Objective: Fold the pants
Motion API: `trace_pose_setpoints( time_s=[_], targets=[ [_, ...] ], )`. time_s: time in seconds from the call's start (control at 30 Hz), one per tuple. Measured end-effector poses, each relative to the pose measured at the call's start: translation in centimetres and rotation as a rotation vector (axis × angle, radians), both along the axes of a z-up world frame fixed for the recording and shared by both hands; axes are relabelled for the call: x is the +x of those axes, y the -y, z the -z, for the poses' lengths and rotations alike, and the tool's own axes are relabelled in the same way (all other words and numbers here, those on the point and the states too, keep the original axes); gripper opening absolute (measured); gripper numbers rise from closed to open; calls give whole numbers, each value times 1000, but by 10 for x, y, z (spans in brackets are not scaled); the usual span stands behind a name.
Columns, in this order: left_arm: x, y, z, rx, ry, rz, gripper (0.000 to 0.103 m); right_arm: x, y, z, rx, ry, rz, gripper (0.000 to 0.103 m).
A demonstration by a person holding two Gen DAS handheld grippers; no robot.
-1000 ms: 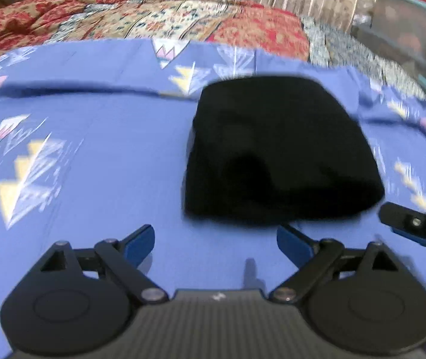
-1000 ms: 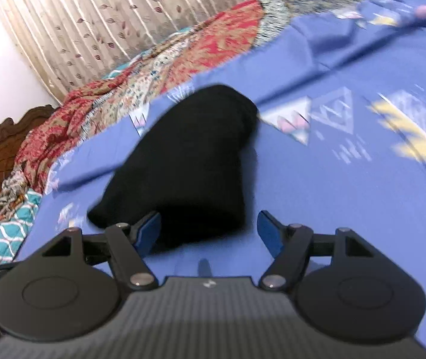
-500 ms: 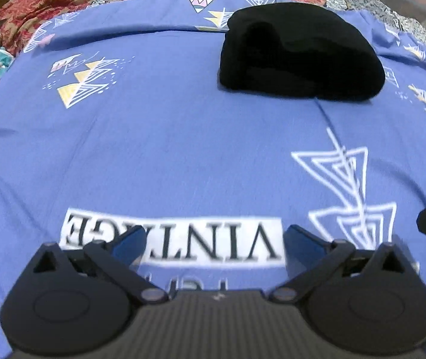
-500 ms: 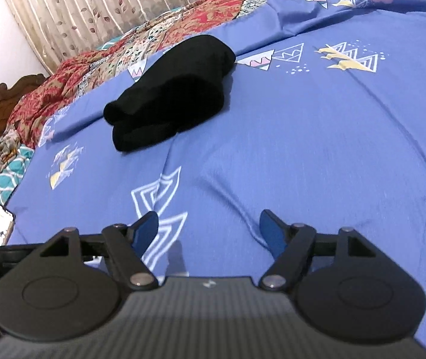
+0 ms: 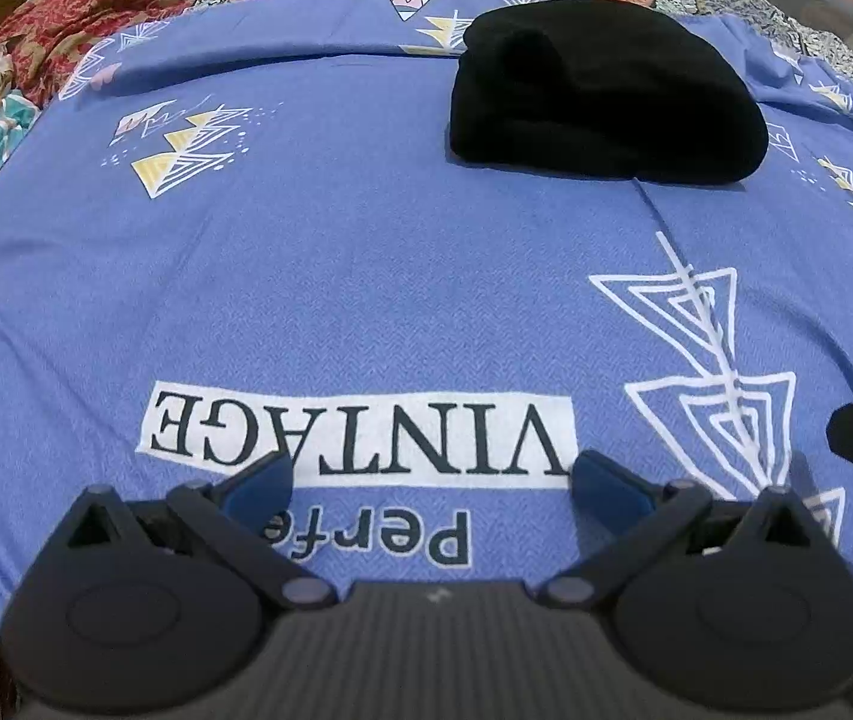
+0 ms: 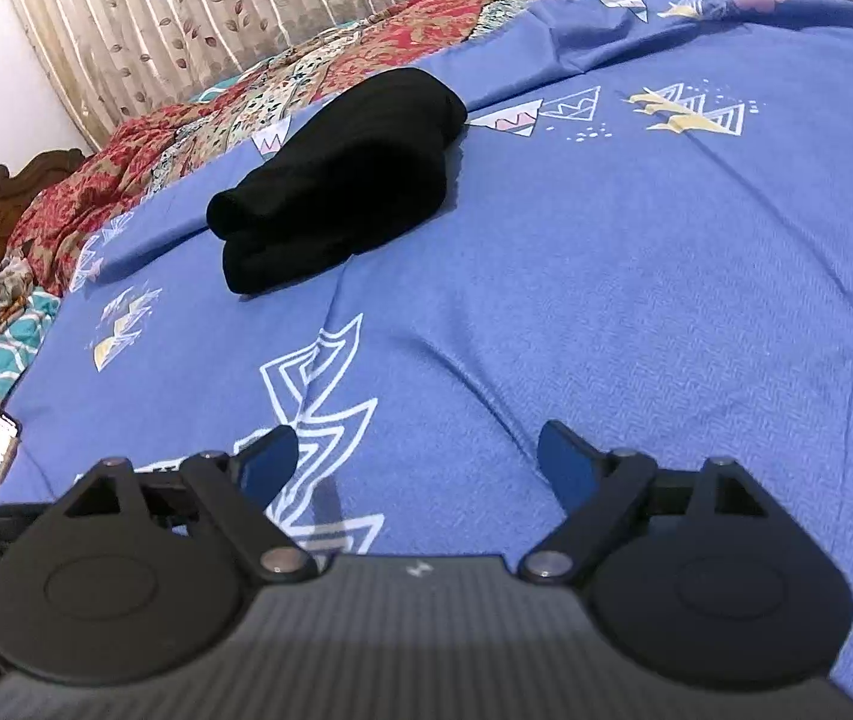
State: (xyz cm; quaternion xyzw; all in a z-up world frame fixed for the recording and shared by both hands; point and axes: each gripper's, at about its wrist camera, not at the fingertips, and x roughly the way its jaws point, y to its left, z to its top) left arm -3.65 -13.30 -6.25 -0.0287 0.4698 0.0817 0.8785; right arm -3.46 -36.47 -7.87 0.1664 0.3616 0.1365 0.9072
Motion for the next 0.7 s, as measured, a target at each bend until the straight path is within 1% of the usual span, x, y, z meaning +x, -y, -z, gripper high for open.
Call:
trace_pose_setpoints(
  time_s=[0.53,0.7],
  targets=[
    [-3,-1,2,1,12,6,103,-7,-4,2,-5,21,6,92],
    [0,1,2,11,-9,1,103,-8,-5,2,-14,24,-11,96]
  ],
)
